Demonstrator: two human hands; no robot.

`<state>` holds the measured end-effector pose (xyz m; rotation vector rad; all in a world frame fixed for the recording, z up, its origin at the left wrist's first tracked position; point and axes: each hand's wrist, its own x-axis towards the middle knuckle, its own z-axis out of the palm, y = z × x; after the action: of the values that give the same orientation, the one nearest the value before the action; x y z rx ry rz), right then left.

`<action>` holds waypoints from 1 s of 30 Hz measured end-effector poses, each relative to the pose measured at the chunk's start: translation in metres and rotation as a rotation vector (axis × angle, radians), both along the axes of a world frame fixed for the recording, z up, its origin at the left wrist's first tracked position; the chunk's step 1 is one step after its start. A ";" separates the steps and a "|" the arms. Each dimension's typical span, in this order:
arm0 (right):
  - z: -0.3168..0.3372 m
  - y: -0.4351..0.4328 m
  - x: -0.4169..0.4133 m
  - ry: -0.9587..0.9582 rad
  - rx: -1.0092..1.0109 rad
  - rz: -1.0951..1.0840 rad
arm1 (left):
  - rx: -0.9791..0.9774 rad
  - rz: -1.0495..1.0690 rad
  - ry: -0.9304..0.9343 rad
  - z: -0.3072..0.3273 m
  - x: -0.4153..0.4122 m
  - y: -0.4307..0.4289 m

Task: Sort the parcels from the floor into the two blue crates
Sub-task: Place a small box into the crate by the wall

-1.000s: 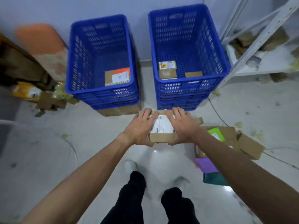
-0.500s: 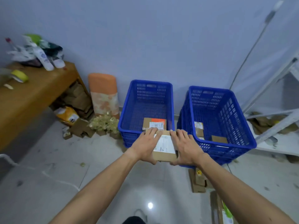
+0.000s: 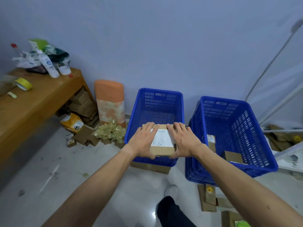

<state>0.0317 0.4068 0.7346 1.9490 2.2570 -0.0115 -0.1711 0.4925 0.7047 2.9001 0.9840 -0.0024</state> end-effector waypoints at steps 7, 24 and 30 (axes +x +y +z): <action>-0.015 0.097 0.046 0.044 -0.016 0.002 | 0.014 0.020 0.070 0.001 0.046 0.088; -0.116 0.240 0.102 0.076 -0.308 0.023 | -0.269 0.048 0.244 -0.095 0.103 0.218; -0.169 0.247 0.083 0.102 -0.429 -0.058 | -0.361 -0.045 0.298 -0.155 0.093 0.238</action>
<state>0.1151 0.6537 0.5660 1.8105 2.0372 -0.5649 -0.0785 0.7310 0.5495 2.6282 0.8484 -0.5673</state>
